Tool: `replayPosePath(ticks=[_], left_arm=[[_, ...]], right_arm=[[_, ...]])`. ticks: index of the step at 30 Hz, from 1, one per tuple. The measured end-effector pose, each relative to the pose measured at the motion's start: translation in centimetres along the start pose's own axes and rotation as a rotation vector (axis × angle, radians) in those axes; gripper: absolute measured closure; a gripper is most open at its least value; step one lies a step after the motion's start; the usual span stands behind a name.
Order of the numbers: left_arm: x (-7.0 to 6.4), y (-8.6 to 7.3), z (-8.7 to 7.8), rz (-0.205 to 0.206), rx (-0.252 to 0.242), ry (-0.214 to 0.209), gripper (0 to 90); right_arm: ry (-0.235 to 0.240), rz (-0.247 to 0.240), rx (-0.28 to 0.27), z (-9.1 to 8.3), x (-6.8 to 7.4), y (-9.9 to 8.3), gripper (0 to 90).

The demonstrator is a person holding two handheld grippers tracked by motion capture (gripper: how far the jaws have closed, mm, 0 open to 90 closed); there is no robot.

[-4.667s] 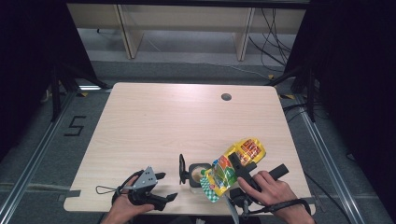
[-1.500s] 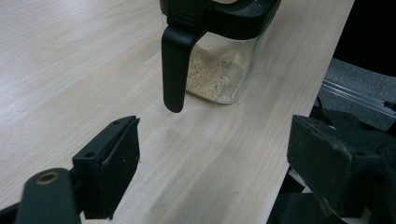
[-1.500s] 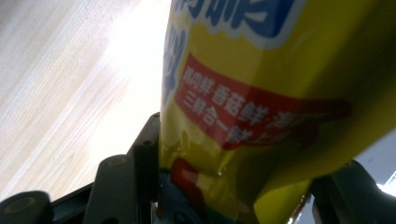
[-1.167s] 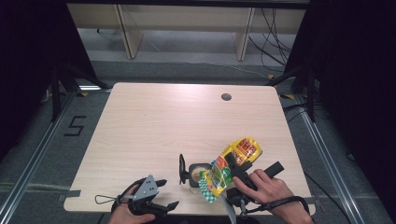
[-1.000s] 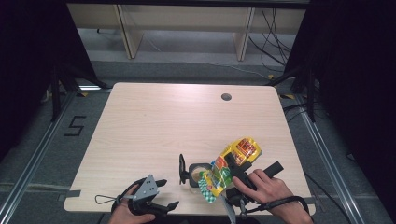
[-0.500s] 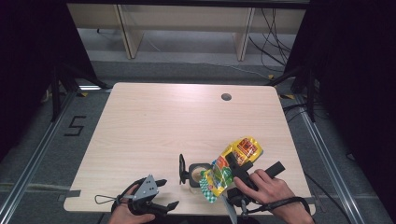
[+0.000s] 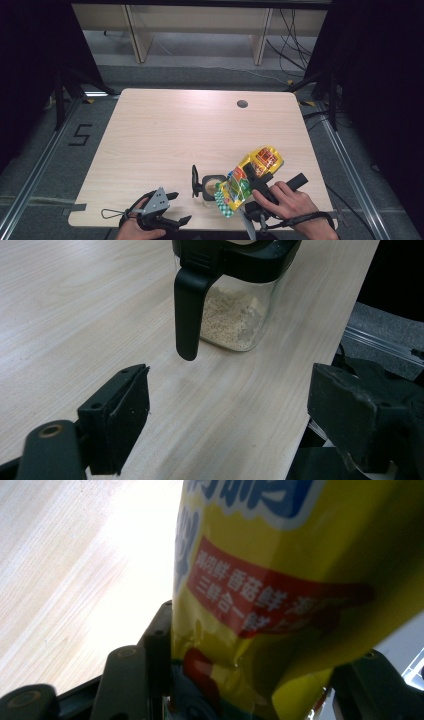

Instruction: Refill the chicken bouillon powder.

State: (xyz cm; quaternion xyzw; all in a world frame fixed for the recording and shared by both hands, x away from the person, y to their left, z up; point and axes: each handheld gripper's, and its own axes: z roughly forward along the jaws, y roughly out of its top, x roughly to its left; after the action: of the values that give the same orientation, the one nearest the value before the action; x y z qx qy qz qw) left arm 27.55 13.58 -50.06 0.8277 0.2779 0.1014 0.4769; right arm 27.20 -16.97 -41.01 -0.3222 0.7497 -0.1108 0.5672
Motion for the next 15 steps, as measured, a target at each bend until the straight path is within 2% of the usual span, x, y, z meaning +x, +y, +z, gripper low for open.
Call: replayPosePath(ticks=[1, 2, 4, 5, 6, 9, 11, 14, 15], left_arm=[[0.02, 0.0, -0.01, 0.002, 0.002, 0.003, 16.7], [0.04, -0.01, -0.01, 0.004, 0.004, 0.003, 16.8], [0.2, 0.02, -0.09, 0.023, 0.025, 0.007, 16.7], [0.14, 0.02, -0.07, 0.014, 0.017, 0.003, 16.8], [0.05, 0.0, -0.03, 0.003, 0.007, -0.002, 16.7], [0.11, 0.0, -0.04, 0.012, 0.011, 0.007, 16.8], [0.04, -0.01, -0.02, 0.003, 0.004, 0.003, 16.8], [0.12, 0.05, -0.07, 0.017, 0.005, -0.001, 16.8], [0.12, 0.05, -0.07, 0.017, 0.003, -0.001, 16.8]], right_arm=[[-0.004, -0.014, -0.002, -0.04, -0.11, -0.11, 46.4], [-0.002, 0.006, 0.004, -0.11, -0.03, -0.11, 46.4], [-0.007, 0.003, 0.004, -0.19, -0.13, -0.22, 46.5], [-0.006, 0.014, 0.009, -0.3, -0.12, -0.27, 46.4], [-0.008, -0.008, 0.006, -0.3, -0.28, -0.35, 46.4], [-0.006, -0.007, 0.003, -0.38, -0.33, -0.44, 46.5], [-0.01, -0.008, 0.002, -0.34, -0.27, -0.43, 46.5], [-0.003, -0.005, -0.001, -0.23, -0.21, -0.37, 46.5], [0.002, 0.014, 0.005, -0.21, -0.05, -0.25, 46.5]])
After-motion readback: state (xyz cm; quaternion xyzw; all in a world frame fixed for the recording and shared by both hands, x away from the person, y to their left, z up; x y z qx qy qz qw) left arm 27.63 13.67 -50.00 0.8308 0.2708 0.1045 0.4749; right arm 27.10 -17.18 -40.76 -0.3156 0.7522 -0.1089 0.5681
